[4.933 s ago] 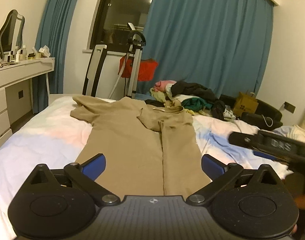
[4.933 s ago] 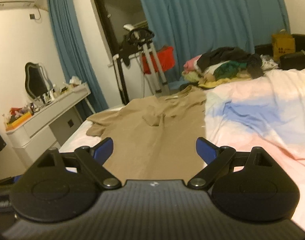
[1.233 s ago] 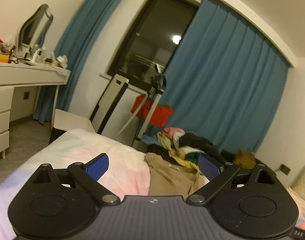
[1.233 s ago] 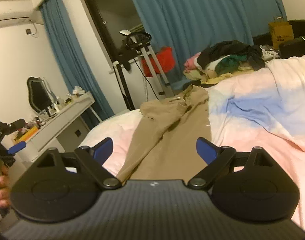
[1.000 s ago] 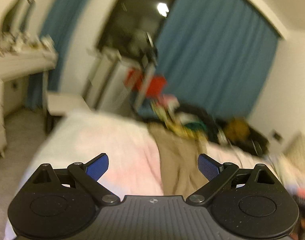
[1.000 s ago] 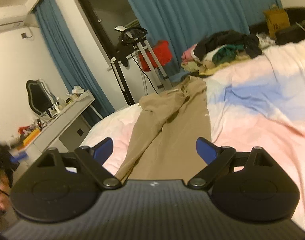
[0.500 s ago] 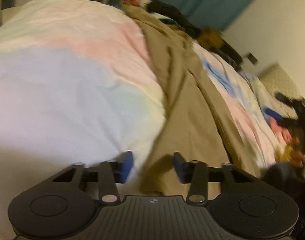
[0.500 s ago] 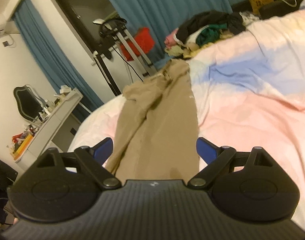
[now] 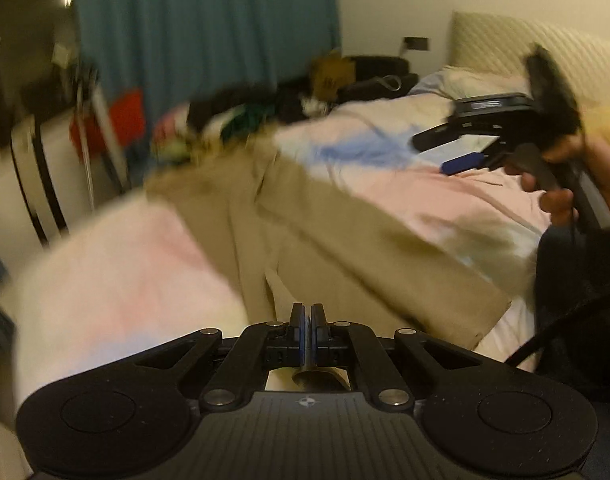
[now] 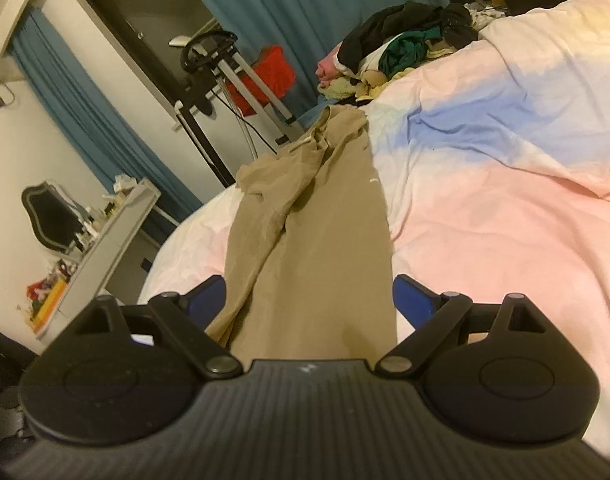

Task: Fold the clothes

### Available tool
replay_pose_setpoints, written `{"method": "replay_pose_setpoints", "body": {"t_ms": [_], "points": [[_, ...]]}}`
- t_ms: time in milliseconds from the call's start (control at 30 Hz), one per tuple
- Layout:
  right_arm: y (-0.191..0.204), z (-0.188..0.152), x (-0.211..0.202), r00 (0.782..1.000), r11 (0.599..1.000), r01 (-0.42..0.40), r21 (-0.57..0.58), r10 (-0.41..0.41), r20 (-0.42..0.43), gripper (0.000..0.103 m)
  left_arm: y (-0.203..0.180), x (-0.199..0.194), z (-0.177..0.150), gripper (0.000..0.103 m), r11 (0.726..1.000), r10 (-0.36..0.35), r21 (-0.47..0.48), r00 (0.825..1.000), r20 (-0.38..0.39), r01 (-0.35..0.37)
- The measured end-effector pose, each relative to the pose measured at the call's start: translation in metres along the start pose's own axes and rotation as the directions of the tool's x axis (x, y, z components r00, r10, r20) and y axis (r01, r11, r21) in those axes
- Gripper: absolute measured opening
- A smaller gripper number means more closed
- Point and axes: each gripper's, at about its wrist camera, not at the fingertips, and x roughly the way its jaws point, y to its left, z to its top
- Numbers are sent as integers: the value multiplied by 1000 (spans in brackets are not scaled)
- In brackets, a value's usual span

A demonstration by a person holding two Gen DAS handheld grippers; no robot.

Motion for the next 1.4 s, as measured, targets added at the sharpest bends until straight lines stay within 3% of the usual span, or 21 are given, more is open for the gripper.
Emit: {"method": "replay_pose_setpoints", "body": {"t_ms": [100,200,400,533,567,633,667,833,933,1067,1167,1233,1333,1400], "points": [[0,1,-6,1000,1000,-6,2,6,9,92,-36,-7,19,2,998,7,69,999,50,-10],[1,1,-11,1000,1000,-8,2,8,18,92,-75,11,25,0,991,-52,123,999,0,52],[-4,1,-18,998,998,-62,5,62,-3,92,-73,44,22,2,997,-73,-39,993,-91,69],[-4,-6,-26,997,997,-78,-22,78,-31,91,-69,65,20,17,985,-89,-159,985,-148,65],[-5,-9,-28,996,997,-77,-25,76,-39,92,-68,71,19,30,980,-94,-188,982,-161,63],[-11,-14,-31,995,997,-79,-2,79,-59,91,-45,70,13,54,938,-78,-346,986,-145,24],[-16,-17,-32,994,997,-81,16,82,-71,91,-33,70,9,59,906,-67,-424,988,-142,1],[-38,-35,-19,978,986,-79,148,106,-180,91,13,82,-8,66,741,22,-646,968,-251,-184],[-46,-47,-7,965,979,-38,199,88,-248,77,32,87,-20,67,649,43,-718,955,-293,-250],[-51,-65,7,952,971,47,232,27,-306,77,46,93,-33,70,551,76,-763,930,-359,-339],[-57,-77,17,941,957,93,275,6,-339,76,50,103,-40,73,514,17,-788,922,-386,-339],[-62,-84,21,937,943,95,318,23,-349,77,51,105,-41,73,511,-15,-796,922,-386,-325],[-69,-91,25,921,910,31,413,134,-365,76,50,104,-43,70,512,-60,-806,924,-378,-297],[-64,-95,23,916,922,32,386,128,-380,75,47,100,-44,69,513,-90,-813,924,-371,-276]]}}
